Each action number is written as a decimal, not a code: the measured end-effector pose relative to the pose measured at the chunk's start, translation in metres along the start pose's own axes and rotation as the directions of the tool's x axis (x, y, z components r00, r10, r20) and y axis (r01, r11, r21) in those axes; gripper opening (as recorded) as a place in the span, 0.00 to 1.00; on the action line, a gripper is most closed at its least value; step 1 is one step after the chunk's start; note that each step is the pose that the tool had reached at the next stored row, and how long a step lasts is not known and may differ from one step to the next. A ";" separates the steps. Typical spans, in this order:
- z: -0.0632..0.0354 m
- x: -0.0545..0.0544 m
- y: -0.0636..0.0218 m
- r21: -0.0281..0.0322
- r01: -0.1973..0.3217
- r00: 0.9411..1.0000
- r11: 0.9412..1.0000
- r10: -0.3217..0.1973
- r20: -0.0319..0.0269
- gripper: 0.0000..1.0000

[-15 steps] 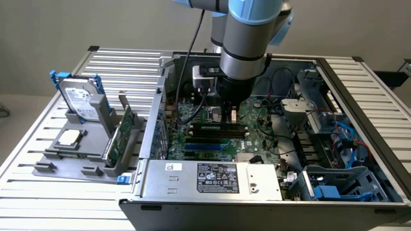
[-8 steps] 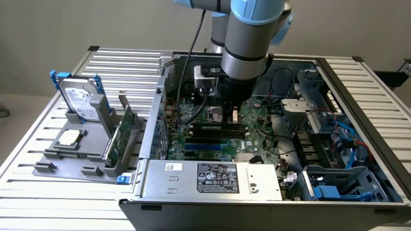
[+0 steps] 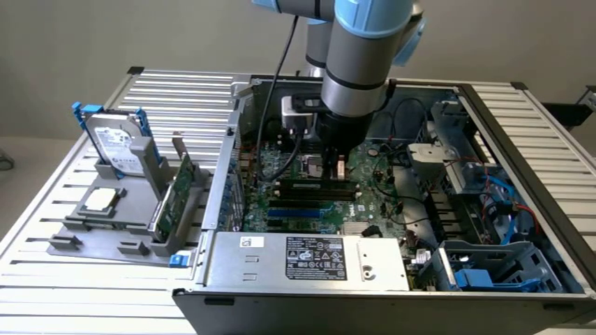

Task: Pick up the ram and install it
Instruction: 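Insert the ram into the slot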

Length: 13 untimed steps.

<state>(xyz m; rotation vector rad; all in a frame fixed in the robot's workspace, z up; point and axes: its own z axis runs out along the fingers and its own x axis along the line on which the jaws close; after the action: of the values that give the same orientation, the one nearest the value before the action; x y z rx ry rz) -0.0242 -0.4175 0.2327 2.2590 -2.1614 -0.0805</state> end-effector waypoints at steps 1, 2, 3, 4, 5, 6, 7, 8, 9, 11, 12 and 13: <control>0.0004 0.000 0.0000 0.000 0.000 1.000 1.000 0.000 0.000 0.14; 0.0007 0.000 -0.0001 -0.001 0.000 1.000 1.000 0.000 -0.001 0.14; 0.0010 0.000 -0.0002 -0.001 0.001 1.000 1.000 -0.001 -0.001 0.14; 0.0013 0.000 -0.0004 -0.001 0.001 1.000 1.000 -0.001 -0.002 0.14; 0.0017 0.000 -0.0005 -0.001 0.001 1.000 1.000 -0.001 -0.003 0.14; 0.0020 0.000 -0.0006 -0.002 0.002 1.000 1.000 -0.002 -0.004 0.14; 0.0022 0.000 -0.0007 -0.002 0.002 1.000 1.000 -0.002 -0.005 0.14; 0.0025 0.000 -0.0008 -0.002 0.002 1.000 1.000 -0.002 -0.006 0.14; 0.0027 0.000 -0.0009 -0.002 0.003 1.000 1.000 -0.003 -0.007 0.14; 0.0031 0.000 -0.0011 -0.003 0.003 1.000 1.000 -0.003 -0.010 0.14; 0.0032 0.000 -0.0011 -0.003 0.004 1.000 1.000 -0.004 -0.011 0.14; 0.0033 0.000 -0.0011 -0.003 0.004 1.000 1.000 -0.004 -0.012 0.14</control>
<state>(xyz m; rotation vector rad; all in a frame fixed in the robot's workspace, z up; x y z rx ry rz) -0.0233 -0.4175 0.2294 2.2562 -2.1493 -0.0702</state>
